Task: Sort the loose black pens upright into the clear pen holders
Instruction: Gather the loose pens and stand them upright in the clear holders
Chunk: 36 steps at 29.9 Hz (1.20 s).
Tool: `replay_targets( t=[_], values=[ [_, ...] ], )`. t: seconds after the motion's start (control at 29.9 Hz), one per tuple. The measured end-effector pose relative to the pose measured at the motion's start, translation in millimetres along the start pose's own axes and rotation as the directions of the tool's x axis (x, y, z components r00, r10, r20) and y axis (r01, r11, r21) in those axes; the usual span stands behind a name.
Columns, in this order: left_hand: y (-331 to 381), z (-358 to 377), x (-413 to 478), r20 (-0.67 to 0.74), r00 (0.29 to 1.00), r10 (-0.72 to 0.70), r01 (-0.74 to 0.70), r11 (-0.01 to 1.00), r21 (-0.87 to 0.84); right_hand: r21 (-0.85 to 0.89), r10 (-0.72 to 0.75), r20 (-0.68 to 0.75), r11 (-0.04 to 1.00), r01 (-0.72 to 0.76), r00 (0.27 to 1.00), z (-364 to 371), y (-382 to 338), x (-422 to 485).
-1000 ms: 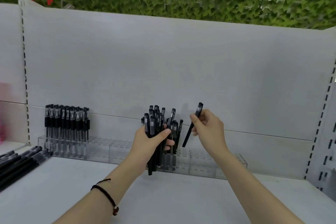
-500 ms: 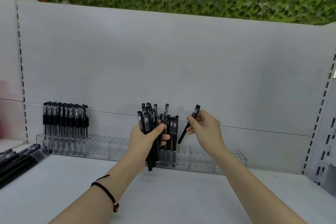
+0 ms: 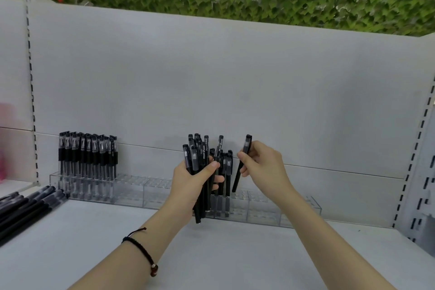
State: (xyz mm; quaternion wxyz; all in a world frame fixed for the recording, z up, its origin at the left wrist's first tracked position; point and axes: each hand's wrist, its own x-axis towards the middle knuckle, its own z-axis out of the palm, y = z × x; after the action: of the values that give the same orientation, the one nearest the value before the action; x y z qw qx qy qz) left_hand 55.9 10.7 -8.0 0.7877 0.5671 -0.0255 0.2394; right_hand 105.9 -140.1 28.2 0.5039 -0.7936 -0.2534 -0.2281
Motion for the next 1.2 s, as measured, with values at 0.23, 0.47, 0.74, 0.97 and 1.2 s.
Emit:
replay_targets(
  t=[0.23,0.47,0.74,0.97,1.2],
  values=[
    [0,0,-1,0.011,1.0,-0.001,0.001,1.0,0.001,0.012,0.029,-0.001,1.0,-0.029,1.0,-3,3,1],
    [0,0,-2,0.016,1.0,-0.003,0.003,1.0,0.01,-0.008,0.041,0.048,0.999,-0.041,0.998,-6,-1,4],
    [0,1,-2,0.027,1.0,-0.01,0.009,1.0,0.016,-0.024,0.063,0.069,0.998,-0.061,0.996,-12,-3,4],
    [1,2,-4,0.034,0.999,-0.001,0.0,1.0,0.005,-0.017,0.041,0.089,0.999,-0.04,0.995,8,8,0],
    [0,2,-3,0.023,1.0,-0.01,0.009,1.0,0.011,-0.019,0.048,-0.037,0.999,-0.049,0.998,1,20,4]
  ],
)
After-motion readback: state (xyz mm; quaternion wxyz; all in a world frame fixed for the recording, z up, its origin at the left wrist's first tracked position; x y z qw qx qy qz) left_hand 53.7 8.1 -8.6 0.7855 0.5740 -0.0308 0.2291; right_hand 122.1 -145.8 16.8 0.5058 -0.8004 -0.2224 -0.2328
